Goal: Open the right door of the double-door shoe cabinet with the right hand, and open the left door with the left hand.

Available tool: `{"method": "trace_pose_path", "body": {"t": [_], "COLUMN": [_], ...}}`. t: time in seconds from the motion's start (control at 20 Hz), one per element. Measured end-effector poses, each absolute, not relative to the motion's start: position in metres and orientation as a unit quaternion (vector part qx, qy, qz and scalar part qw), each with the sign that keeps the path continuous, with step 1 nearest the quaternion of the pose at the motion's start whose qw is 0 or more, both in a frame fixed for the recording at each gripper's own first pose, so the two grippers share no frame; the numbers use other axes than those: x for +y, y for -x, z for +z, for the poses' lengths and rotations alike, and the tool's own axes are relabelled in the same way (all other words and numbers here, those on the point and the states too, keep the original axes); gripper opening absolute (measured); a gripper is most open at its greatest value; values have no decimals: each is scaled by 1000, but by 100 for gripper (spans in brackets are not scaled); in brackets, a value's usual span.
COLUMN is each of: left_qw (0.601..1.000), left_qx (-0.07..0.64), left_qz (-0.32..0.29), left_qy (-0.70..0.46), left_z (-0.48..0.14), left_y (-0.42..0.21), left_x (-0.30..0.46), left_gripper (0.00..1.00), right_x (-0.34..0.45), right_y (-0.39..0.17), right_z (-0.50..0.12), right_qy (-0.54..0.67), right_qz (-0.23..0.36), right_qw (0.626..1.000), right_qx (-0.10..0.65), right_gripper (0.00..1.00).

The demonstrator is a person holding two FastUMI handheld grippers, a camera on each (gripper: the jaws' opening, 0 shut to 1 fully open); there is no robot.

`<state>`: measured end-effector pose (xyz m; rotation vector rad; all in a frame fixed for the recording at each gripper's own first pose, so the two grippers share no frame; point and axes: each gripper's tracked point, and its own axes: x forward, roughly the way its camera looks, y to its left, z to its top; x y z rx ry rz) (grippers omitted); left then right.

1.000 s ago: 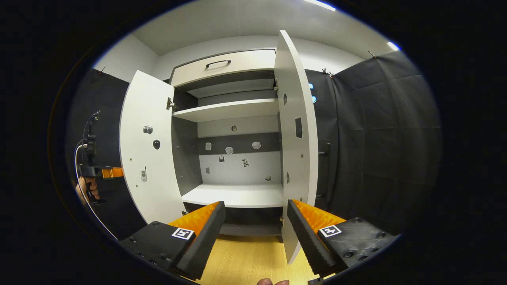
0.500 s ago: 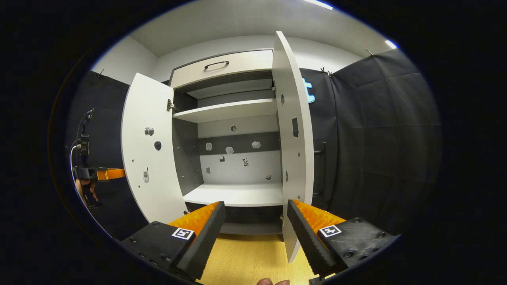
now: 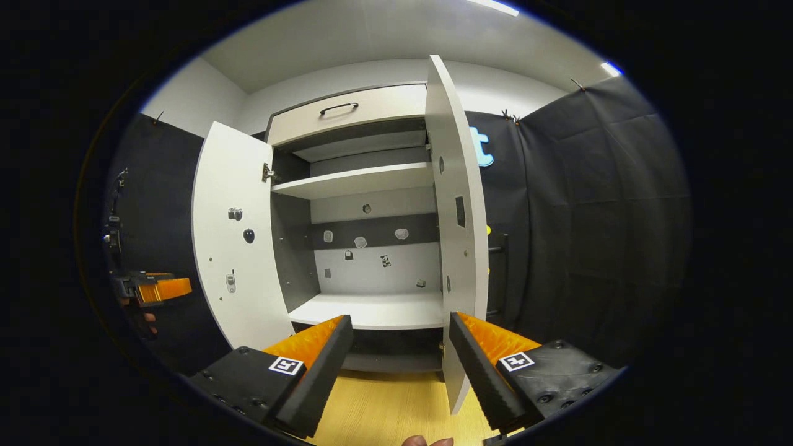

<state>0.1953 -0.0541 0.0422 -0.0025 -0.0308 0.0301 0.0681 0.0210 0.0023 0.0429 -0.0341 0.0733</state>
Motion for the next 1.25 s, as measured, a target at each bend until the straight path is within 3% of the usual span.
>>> {"method": "trace_pose_path", "body": {"t": [1.25], "left_qw": [1000], "left_qx": [-10], "left_qz": [3], "left_qy": [6], "left_z": [27], "left_y": [-170], "left_x": [-111], "left_gripper": [98], "right_x": [23], "right_y": [-53], "right_z": [13], "right_qy": [-14], "right_qz": [35], "right_qw": [999], "right_qx": [-28], "right_gripper": [98]}}
